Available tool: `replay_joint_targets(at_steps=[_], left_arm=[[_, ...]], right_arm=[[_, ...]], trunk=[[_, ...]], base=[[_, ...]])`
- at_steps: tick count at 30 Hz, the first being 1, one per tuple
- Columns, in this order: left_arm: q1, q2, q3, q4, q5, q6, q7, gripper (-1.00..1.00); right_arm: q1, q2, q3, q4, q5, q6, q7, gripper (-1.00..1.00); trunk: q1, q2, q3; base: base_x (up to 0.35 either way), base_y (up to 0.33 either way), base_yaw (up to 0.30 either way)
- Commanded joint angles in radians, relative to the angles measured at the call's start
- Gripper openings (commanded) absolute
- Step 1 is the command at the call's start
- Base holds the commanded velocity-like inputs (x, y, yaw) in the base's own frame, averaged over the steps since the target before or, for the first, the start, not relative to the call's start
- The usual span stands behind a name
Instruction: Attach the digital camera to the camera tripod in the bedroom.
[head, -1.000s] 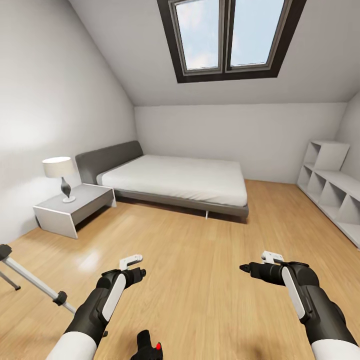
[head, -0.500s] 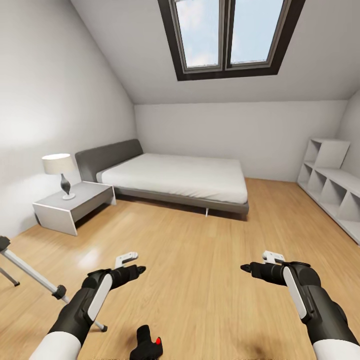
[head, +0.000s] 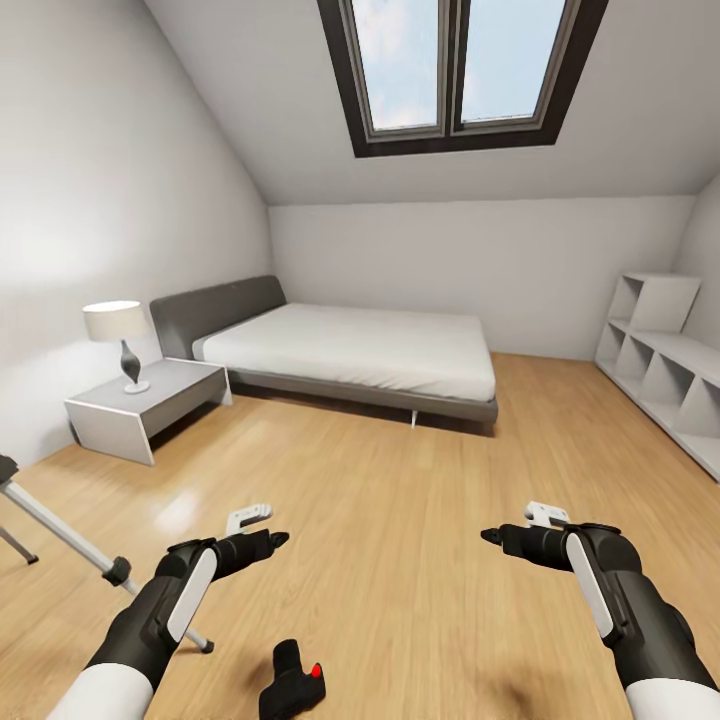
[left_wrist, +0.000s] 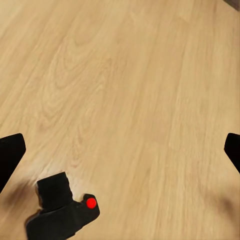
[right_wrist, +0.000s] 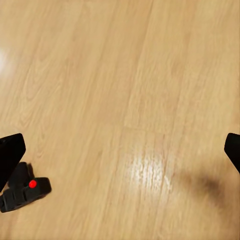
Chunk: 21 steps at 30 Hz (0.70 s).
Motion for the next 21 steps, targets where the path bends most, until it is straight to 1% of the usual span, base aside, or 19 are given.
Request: replay_joint_targets(at_steps=[1, 8, 21], left_arm=[[0.0, 0.0, 0.001, 0.0, 0.0, 0.005, -0.003, 1.0], [0.0, -0.007, 0.002, -0.003, -0.006, 0.003, -0.003, 1.0], [0.0, -0.01, 0.001, -0.006, -0.007, 0.004, -0.003, 1.0]], right_arm=[[-0.001, 0.0, -0.001, -0.001, -0.005, 0.005, 0.0, 1.0], [-0.001, 0.001, -0.001, -0.001, -0.006, 0.005, 0.0, 1.0], [-0.001, 0.0, -0.001, -0.001, -0.005, 0.005, 0.0, 1.0]], trunk=[[0.004, -0.008, -0.004], [0.031, -0.057, -0.026], [0.036, -0.06, -0.076]], base=[[0.0, 0.0, 0.0], [0.0, 0.0, 0.0], [0.0, 0.0, 0.0]])
